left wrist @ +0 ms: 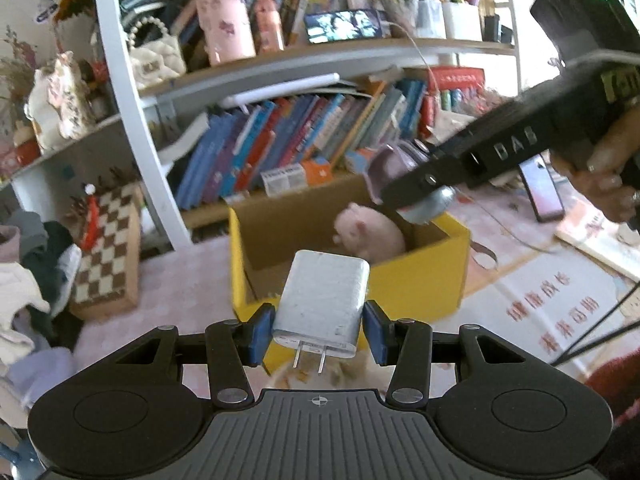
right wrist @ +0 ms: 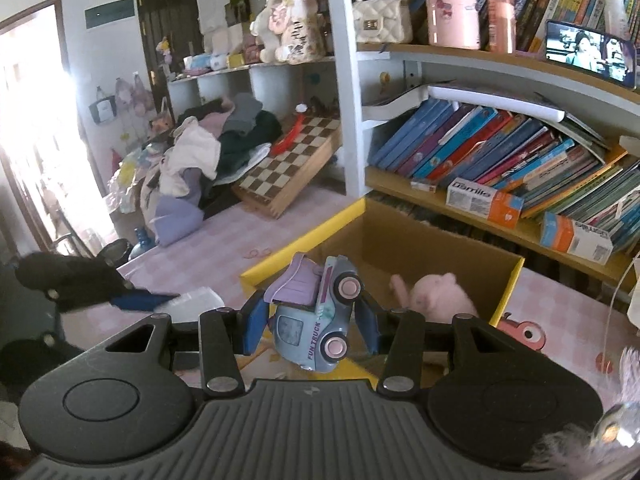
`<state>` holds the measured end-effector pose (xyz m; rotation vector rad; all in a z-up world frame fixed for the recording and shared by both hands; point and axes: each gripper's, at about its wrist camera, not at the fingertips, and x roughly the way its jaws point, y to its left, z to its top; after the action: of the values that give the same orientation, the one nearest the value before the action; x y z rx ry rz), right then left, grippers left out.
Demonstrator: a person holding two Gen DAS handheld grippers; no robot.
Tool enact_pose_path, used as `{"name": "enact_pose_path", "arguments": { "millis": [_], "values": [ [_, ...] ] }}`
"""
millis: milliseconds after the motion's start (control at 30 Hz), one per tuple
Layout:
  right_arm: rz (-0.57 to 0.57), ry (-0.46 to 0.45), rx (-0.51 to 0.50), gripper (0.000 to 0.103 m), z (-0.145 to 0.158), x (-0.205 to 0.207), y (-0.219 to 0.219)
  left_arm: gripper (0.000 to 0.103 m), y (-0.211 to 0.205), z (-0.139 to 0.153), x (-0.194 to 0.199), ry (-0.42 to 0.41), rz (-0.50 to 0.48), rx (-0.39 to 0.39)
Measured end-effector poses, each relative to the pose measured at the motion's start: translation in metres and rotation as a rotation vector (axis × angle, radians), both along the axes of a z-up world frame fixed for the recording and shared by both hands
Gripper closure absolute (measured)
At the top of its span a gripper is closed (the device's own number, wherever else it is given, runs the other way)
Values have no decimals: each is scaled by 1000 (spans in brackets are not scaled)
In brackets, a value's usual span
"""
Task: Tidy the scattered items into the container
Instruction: 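Carry the toy car and charger up over the yellow box with both tools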
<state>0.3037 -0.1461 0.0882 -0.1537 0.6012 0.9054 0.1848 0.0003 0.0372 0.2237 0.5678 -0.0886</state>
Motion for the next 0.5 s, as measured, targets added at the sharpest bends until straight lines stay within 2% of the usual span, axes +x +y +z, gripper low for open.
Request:
{"name": "enact_pose_path", "arguments": {
  "millis": [500],
  "values": [
    [4, -5, -40, 58, -12, 44, 14, 57, -4, 12, 51, -6, 3, 62]
  ]
}}
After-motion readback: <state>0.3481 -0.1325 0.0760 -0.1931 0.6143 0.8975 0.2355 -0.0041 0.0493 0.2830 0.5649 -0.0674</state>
